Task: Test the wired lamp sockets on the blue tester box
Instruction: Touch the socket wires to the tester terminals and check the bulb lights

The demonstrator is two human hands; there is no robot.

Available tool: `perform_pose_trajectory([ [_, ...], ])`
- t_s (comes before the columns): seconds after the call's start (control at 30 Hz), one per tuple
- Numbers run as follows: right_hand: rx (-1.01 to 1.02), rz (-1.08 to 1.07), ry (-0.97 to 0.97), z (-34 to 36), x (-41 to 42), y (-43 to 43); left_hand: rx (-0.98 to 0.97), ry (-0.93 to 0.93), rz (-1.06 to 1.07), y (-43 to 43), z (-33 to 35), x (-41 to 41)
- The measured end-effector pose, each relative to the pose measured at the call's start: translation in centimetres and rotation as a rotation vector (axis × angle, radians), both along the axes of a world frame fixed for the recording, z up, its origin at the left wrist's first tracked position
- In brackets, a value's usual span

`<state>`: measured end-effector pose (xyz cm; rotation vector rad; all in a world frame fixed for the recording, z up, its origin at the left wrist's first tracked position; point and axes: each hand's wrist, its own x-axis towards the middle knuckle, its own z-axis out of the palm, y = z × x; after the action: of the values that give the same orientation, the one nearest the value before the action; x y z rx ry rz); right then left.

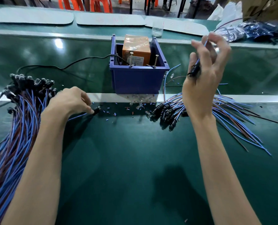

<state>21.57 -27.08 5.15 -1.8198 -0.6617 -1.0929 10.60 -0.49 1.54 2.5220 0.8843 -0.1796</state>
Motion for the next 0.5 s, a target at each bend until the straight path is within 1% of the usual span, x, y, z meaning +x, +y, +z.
perform_pose_trajectory([
  [0.1,-0.117,0.006,0.080,-0.7,0.4,-0.2,0.028,0.035,-0.024,-0.5,0.0,0.1],
  [0.17,-0.262,-0.010,0.198,-1.5,0.9,-0.6,0.046,0.050,-0.045,-0.9,-0.1,0.3],
  [0.23,-0.521,-0.004,0.439,-2.6,1.6,-1.3,0.076,0.058,-0.052,-1.3,-0.2,0.4],
  [0.3,-0.843,0.012,0.756,-4.0,2.1,-1.8,0.103,0.058,-0.060,-1.6,-0.3,0.5],
  [0.33,-0.965,0.019,0.881,-4.6,2.1,-1.8,0.111,0.054,-0.065,-1.8,-0.3,0.6],
  [0.37,-1.038,0.021,0.952,-5.0,2.1,-1.7,0.116,0.050,-0.071,-2.0,-0.3,0.7],
  [0.43,-1.078,-0.001,0.982,-5.3,2.2,-1.4,0.115,0.047,-0.096,-2.4,-0.3,0.9],
  [0.5,-1.106,-0.026,0.956,-5.3,2.5,-1.2,0.112,0.029,-0.126,-3.0,-0.1,1.1],
])
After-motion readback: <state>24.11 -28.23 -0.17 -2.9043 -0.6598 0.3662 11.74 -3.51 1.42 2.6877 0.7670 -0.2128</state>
